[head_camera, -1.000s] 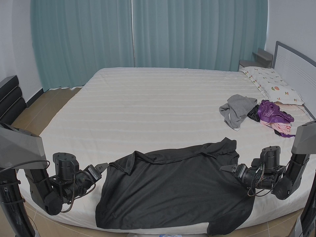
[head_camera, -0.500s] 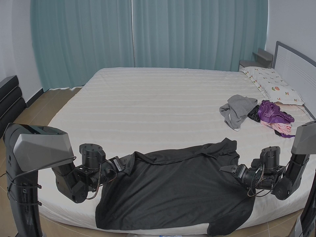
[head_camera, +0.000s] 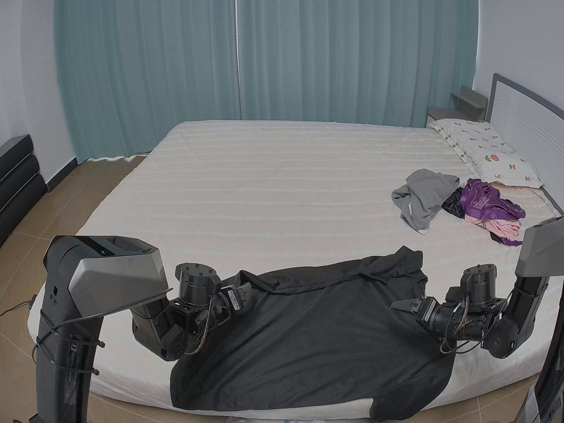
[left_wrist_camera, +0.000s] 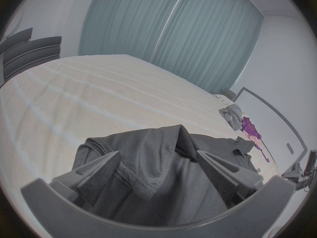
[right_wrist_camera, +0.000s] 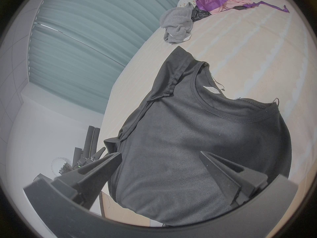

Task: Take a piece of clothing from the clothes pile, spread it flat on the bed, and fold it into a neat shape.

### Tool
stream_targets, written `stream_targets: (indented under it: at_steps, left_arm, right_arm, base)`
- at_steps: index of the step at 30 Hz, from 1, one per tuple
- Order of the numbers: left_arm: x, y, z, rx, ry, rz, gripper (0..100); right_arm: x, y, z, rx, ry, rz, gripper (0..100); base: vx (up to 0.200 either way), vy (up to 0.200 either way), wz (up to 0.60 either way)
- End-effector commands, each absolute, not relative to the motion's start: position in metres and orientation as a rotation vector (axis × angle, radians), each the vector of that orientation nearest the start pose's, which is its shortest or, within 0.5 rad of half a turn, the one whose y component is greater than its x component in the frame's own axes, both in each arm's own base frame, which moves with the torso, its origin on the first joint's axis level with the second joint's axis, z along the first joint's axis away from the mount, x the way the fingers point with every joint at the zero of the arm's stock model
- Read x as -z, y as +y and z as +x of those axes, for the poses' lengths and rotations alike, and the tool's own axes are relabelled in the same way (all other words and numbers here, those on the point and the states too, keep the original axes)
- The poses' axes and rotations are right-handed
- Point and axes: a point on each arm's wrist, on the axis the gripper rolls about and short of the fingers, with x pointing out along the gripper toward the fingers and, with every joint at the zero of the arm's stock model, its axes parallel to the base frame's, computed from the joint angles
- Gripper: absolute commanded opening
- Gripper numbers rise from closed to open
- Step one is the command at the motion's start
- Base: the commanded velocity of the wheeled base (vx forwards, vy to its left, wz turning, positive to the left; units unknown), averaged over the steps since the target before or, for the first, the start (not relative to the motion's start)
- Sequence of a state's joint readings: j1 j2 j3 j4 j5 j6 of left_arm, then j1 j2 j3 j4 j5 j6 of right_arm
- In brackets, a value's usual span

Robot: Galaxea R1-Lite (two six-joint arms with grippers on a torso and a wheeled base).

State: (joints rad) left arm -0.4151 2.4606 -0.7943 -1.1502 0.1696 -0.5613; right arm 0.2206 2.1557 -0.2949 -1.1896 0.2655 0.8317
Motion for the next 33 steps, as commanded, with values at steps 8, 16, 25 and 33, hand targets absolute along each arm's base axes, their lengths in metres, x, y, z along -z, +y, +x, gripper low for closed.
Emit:
stream_targets:
  at_steps: [8, 16, 25, 33]
  left_arm:
    - [0.060, -0.149, 0.356, 0.083, 0.563, -0.379, 0]
    - [0.037, -0.133, 0.381, 0.049, 0.457, -0.420, 0]
    - [0.002, -0.105, 0.420, 0.001, 0.340, -0.284, 0]
    - [-0.010, -0.101, 0.442, -0.038, 0.305, -0.276, 0]
  right_arm:
    - [0.004, 0.063, 0.260, -0.149, 0.836, 0.800, 100]
    - [0.003, 0.068, 0.275, -0.168, 0.799, 0.800, 100]
    - [0.018, 0.082, 0.312, -0.084, 0.703, 0.750, 100]
    - [0.007, 0.075, 0.375, -0.018, 0.631, 0.663, 100]
  base:
    - [0.000, 0.000, 0.00]
    - [0.000, 0.000, 0.00]
    - [0.000, 0.000, 0.00]
    - [0.000, 0.000, 0.00]
